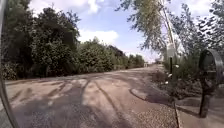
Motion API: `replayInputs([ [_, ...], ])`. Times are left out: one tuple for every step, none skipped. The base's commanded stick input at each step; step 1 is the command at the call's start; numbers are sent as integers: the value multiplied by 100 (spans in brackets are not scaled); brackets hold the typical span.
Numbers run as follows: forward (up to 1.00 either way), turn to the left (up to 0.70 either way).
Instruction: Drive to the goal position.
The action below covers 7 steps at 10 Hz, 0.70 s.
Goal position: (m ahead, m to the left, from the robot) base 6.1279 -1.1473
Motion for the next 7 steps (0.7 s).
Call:
replayInputs([
  [4,0],
  [4,0],
  [4,0],
  [4,0],
  [4,0],
  [4,0],
  [4,0],
])
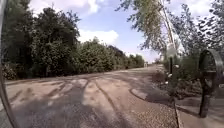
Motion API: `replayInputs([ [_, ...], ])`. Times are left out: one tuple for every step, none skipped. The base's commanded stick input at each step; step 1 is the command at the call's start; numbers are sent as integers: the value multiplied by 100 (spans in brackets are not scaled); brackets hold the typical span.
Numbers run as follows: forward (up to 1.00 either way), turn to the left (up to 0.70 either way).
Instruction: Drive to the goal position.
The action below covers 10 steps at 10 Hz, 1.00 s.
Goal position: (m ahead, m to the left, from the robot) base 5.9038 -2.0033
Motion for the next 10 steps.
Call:
replayInputs([
  [4,0],
  [4,0],
  [4,0],
  [4,0],
  [4,0],
  [4,0],
  [4,0],
  [4,0],
  [1,0],
  [0,0],
])
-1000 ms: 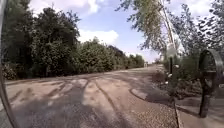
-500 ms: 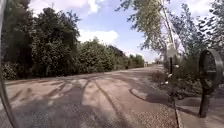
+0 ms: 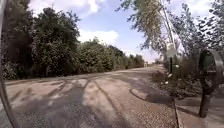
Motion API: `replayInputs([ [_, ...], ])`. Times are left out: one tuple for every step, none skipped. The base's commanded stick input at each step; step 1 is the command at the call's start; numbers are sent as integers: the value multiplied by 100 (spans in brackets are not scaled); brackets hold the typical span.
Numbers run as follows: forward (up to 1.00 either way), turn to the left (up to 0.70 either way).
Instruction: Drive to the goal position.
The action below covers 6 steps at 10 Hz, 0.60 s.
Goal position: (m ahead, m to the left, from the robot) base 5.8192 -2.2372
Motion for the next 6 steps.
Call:
replayInputs([
  [0,0],
  [0,0],
  [4,0],
  [4,0],
  [4,0],
  [4,0],
])
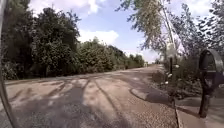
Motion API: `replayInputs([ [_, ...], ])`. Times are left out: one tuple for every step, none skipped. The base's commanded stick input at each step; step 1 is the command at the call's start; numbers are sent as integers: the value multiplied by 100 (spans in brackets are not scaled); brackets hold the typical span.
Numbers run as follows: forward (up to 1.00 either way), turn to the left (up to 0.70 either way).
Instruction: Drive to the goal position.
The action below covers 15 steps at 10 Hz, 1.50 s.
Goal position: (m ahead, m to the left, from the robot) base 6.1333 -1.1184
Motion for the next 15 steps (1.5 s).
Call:
replayInputs([
  [4,0],
  [4,0],
  [4,0],
  [4,0],
  [4,0],
  [4,0],
  [4,0],
  [2,0],
  [0,0],
  [0,0],
  [0,0],
  [1,0],
  [4,0],
  [4,0],
  [4,0],
])
